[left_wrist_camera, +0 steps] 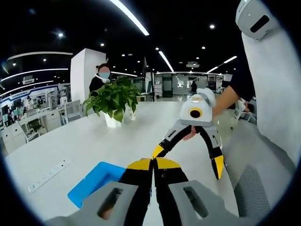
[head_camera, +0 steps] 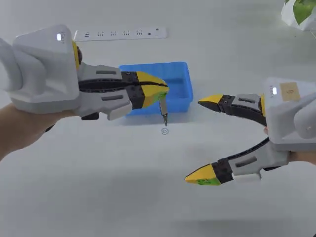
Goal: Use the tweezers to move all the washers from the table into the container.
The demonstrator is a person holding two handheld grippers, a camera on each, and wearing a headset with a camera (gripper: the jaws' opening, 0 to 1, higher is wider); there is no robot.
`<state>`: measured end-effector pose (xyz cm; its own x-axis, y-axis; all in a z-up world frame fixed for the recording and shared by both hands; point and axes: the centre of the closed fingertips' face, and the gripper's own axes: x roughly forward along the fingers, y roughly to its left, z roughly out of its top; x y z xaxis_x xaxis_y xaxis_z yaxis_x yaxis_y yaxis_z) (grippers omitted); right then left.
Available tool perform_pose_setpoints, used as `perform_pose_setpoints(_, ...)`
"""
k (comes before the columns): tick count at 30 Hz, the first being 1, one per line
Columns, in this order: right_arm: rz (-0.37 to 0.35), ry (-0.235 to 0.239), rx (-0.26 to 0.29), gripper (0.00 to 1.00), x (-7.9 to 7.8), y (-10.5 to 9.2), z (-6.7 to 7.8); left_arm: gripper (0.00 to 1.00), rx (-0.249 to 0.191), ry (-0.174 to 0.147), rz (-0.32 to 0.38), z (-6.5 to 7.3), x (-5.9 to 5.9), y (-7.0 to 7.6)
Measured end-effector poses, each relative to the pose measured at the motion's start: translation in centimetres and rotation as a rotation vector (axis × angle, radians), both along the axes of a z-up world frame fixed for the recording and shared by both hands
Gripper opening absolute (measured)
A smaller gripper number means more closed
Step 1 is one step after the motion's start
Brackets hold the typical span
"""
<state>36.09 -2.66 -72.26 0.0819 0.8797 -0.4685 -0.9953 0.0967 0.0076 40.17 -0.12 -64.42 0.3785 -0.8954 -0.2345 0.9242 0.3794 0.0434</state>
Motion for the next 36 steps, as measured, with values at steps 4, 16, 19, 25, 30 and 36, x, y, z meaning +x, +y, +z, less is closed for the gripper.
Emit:
perform_pose_setpoints(4, 0.001, 0.022, -0.005, 0.99, -0.2, -0.2, -0.6, 0.04, 0.008, 0.005, -0.006, -1.2, 0.1, -0.2)
perform_pose_setpoints(16, -0.011, 0.077, 0.0, 1.0, -0.4, -0.5, -2.1, 0.04, 0.03, 0.019, -0.005, -3.9, 1.4, -0.5)
perform_pose_setpoints(19, -0.013, 0.089, 0.005, 1.0, -0.6, -0.6, -2.3, 0.04, 0.033, 0.027, -0.012, -4.2, 1.5, -0.7)
perform_pose_setpoints(25, -0.01, 0.107, 0.001, 1.0, -0.9, -0.9, -2.6, 0.04, 0.06, 0.026, -0.023, -4.8, 1.1, -0.8)
perform_pose_setpoints(30, -0.012, 0.113, 0.006, 1.0, -0.9, -0.7, -2.5, 0.04, 0.063, 0.018, -0.023, -4.7, 1.1, -0.7)
perform_pose_setpoints(36, 0.003, 0.123, 0.009, 0.99, -1.3, -0.4, -2.4, 0.04, 0.066, 0.015, -0.032, -4.6, 0.8, -0.8)
